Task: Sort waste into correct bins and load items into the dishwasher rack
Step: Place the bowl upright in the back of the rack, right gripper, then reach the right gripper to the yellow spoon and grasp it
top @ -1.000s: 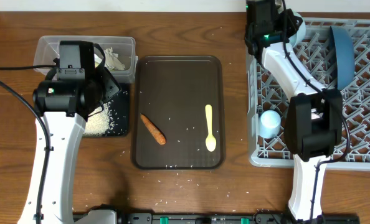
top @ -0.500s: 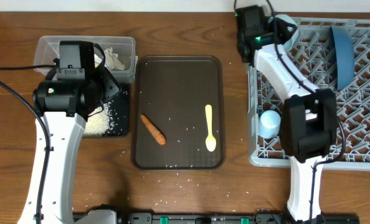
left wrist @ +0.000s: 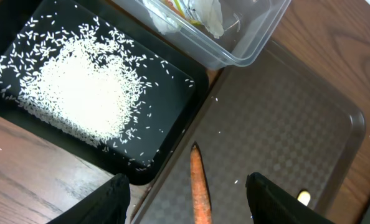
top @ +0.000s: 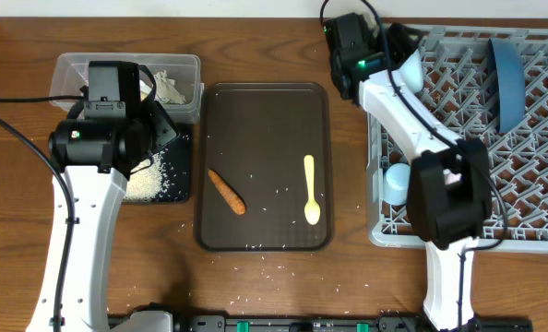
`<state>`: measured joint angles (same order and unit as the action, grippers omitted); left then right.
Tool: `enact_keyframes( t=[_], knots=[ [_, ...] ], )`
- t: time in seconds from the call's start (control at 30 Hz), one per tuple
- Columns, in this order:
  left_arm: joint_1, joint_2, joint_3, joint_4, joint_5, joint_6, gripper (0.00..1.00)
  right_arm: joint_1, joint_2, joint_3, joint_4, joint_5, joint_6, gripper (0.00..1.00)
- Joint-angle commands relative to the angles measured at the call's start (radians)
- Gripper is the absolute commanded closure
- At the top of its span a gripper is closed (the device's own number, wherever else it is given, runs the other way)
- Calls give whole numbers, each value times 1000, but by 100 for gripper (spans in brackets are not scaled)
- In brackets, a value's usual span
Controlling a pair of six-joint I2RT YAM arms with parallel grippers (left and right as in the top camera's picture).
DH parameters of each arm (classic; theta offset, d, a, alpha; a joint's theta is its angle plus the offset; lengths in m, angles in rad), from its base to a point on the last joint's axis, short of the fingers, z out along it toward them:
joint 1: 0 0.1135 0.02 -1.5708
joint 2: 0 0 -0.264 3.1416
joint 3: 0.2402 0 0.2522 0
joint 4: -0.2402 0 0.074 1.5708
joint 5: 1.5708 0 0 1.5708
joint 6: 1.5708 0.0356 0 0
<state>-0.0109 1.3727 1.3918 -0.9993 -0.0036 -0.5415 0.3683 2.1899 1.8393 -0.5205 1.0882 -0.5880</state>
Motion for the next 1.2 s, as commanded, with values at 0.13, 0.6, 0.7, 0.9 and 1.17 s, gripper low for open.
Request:
enact_keyframes(
  t=[0.13,0.6,0.7,0.9,1.17],
  knots=[
    [4,6,3,-10,-9,51,38,48,-240,4,-81,-233,176,6],
    [4,6,3,-18,-9,103,37,52,-304,3,-448,-1245,386,14],
    [4,6,3,-31,-9,103,37,54,-274,-8,-484,-1372,541,27],
    [4,6,-10,-47,-8,103,37,102,-211,-77,-587,-1358,836,37],
    [4,7,-50,-53,-8,103,37,239,-192,-259,-620,-1358,864,45]
  ],
)
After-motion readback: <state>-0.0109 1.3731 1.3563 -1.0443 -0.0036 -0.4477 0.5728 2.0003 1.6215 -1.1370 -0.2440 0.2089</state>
